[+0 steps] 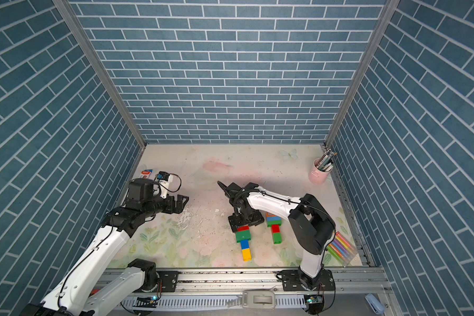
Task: Assemble an ice cream with lego
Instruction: Adjust the lego brick at the center of the board, then reset both arms
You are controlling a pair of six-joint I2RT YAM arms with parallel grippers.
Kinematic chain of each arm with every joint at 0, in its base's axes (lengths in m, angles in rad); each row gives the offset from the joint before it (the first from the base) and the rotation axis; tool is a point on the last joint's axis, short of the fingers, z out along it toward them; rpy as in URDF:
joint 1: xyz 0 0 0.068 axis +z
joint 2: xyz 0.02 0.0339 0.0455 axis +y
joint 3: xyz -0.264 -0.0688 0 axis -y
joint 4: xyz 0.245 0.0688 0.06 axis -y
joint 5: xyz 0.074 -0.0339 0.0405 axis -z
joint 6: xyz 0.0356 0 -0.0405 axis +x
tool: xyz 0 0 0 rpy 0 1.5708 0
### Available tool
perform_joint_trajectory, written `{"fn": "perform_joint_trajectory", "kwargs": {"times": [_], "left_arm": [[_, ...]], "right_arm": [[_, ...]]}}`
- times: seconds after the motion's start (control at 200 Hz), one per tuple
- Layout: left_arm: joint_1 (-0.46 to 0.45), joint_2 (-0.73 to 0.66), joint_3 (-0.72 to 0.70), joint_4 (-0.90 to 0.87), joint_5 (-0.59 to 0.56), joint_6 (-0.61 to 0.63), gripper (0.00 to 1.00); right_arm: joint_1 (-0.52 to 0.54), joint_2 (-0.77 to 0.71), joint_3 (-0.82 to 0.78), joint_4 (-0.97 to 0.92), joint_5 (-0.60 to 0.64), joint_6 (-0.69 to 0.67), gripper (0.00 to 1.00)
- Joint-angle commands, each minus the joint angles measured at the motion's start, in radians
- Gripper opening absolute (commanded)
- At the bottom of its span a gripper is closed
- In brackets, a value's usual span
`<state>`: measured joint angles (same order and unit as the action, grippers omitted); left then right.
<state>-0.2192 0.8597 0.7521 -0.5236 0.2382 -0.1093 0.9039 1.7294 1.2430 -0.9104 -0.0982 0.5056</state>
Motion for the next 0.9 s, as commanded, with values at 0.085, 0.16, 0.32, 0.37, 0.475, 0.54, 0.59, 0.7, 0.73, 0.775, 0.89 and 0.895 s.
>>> {"fn": "perform_joint_trajectory", "kwargs": {"times": [0.085,0.16,0.32,0.37,0.475,0.54,0.59,0.7,0.73,0.775,0.89,0.895], "left_arm": [[0.001,-0.103,-0.093,0.138,-0.115,-0.017,1.0],[-0.005,-0.116,-0.113,0.152,-0.161,-0.022,1.0],[-0.068,-0.103,-0.157,0.195,-0.28,-0.024,1.0],[-0.098,-0.095,-0.164,0.205,-0.342,-0.007,1.0],[-0.108,-0.091,-0.203,0.289,-0.418,0.006,1.0],[-0.108,-0.085,-0.245,0.378,-0.45,0.026,1.0],[-0.108,-0.065,-0.274,0.452,-0.476,0.049,1.0],[-0.108,0.014,-0.333,0.615,-0.531,0.101,1.0],[-0.106,0.041,-0.331,0.634,-0.545,0.108,1.0],[-0.104,0.076,-0.323,0.677,-0.552,0.146,1.0],[-0.075,0.143,-0.342,0.808,-0.544,0.19,1.0],[-0.074,0.146,-0.344,0.815,-0.544,0.192,1.0]], "right_arm": [[-0.027,-0.154,-0.041,0.114,0.155,-0.106,0.98],[-0.053,-0.215,-0.078,0.168,0.197,-0.143,0.98],[-0.156,-0.348,-0.153,0.262,0.285,-0.236,0.98],[-0.194,-0.384,-0.176,0.286,0.309,-0.265,0.98],[-0.293,-0.441,-0.234,0.358,0.343,-0.304,0.98],[-0.353,-0.466,-0.275,0.418,0.395,-0.323,0.98],[-0.4,-0.486,-0.316,0.479,0.424,-0.333,0.98],[-0.49,-0.535,-0.457,0.711,0.431,-0.428,0.98],[-0.508,-0.549,-0.5,0.786,0.435,-0.458,0.98],[-0.541,-0.557,-0.553,0.869,0.452,-0.473,0.98],[-0.649,-0.518,-0.64,1.023,0.445,-0.475,0.98],[-0.651,-0.516,-0.644,1.029,0.445,-0.476,0.98]]}}
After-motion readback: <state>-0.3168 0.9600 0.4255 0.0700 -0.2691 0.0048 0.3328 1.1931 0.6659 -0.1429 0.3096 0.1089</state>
